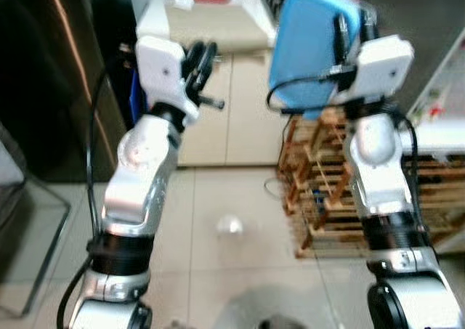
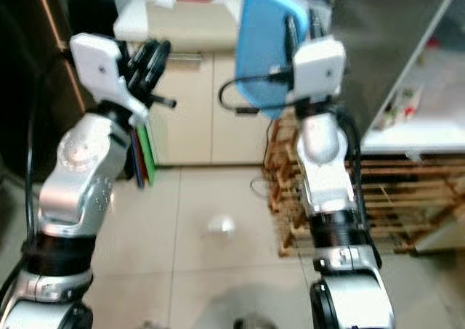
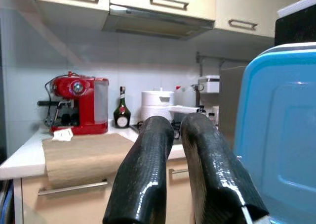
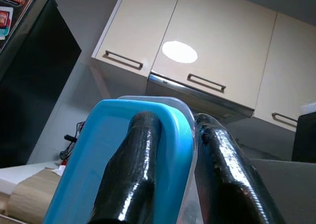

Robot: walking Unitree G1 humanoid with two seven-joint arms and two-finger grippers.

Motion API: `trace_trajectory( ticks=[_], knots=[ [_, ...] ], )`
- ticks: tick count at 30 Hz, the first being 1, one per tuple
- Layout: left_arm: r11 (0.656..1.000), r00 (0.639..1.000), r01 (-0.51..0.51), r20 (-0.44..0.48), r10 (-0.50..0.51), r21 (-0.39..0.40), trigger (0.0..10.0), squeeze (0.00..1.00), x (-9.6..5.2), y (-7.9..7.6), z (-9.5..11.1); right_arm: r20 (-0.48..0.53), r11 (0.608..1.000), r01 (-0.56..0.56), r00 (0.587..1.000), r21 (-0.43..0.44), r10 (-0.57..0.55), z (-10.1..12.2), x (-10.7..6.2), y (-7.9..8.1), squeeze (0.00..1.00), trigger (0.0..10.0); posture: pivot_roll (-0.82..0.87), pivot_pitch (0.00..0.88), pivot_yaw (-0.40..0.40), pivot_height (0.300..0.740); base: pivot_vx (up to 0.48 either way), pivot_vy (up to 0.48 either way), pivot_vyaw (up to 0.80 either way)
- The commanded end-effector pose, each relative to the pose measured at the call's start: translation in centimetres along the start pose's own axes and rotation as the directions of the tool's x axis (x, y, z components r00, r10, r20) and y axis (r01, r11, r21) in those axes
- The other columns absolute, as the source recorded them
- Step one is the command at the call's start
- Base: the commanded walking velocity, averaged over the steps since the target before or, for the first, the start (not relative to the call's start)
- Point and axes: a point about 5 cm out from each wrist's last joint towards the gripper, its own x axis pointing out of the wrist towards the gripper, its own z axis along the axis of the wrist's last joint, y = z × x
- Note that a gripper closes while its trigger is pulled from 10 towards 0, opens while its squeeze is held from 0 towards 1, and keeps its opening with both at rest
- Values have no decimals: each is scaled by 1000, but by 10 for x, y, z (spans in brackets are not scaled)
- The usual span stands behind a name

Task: Restocking fridge

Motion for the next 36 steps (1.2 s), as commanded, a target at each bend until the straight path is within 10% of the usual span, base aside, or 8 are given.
trace_trajectory(
  ticks=[1, 23, 30, 36],
  knots=[
    [999, 1000, 27, -2, -27, -18, 10000, 0, 3, -6, 1, 14, 1000, 27, 1000, 2, -27, 3, 2, -8, 0, 0, -62, 0, 2, 740, 0, -480, 0],
    [1000, 999, -21, -47, 22, 24, 10000, 0, 9, 3, -9, 72, 998, -68, 995, 20, 66, 20, -17, 15, 0, 0, -100, 0, 21, 740, 0, -432, 0],
    [998, 996, 30, -77, -34, -51, 10000, 0, 3, -8, -18, -124, 977, -156, 977, 147, 175, -12, -52, 28, 0, 0, -106, 0, 16, 740, 189, 0, 0],
    [998, 996, 28, -86, -33, -64, 10000, 0, 1, -7, -20, -270, 979, -32, 959, 203, 87, -29, -78, 6, 0, 0, -104, 0, 12, 740, 471, 0, 0]
  ],
)
